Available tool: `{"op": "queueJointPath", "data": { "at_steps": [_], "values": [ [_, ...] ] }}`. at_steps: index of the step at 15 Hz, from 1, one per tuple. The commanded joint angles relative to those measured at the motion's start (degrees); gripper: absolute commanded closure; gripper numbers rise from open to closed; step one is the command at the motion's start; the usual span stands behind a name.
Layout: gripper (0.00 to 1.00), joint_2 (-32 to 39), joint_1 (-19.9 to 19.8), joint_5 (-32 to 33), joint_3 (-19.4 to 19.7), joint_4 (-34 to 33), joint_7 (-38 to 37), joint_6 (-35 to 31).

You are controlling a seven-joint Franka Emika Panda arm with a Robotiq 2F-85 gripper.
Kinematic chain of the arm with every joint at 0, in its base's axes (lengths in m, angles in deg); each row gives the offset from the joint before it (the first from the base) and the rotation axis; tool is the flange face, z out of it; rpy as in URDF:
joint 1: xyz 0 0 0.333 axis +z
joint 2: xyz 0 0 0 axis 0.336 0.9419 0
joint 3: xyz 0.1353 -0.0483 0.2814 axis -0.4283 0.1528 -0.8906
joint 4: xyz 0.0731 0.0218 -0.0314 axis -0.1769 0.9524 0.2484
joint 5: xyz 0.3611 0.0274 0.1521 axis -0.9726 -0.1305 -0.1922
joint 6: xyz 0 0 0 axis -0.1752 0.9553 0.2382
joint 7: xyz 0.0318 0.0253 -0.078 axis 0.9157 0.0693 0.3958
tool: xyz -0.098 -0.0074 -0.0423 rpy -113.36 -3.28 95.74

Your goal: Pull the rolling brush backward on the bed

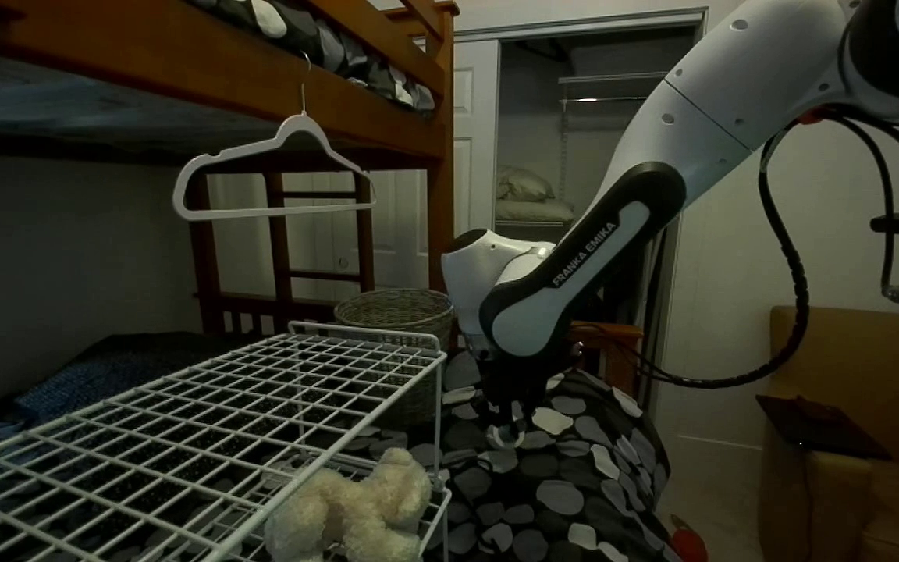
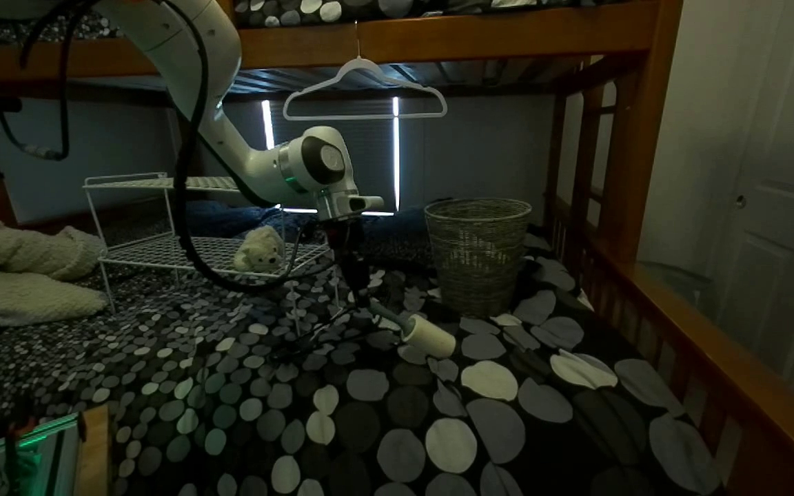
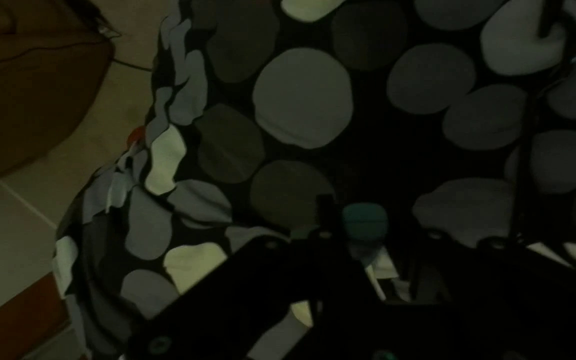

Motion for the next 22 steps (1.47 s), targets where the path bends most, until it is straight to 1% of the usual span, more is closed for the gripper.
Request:
{"op": "queueJointPath", "data": {
  "at_steps": [1, 4, 6, 8, 12, 15, 18, 22],
  "values": [
    [0.93, -0.71, 0.76, 12.91, 2.26, 0.69, -10.96, -0.72],
    [0.93, 1.36, 0.01, 22.07, 1.79, -0.96, -20.06, -0.44],
    [0.93, 2.61, -0.53, 25.85, 1.09, -2.09, -25.15, -0.52],
    [0.93, 3.88, -0.95, 27.7, 0.4, -3.27, -28.66, -0.39],
    [0.93, 7.75, -1.65, 27.42, -0.65, -6.72, -33.17, -2.17],
    [0.93, 10.89, -1.76, 25.97, -1.51, -10.04, -34.09, -4.03],
    [0.93, 13.59, -2.53, 21.97, -3.07, -12.68, -32.99, -6.8],
    [0.93, 16.39, -2.75, 17.3, -3.58, -14.79, -31.73, -9.04]
  ]
}}
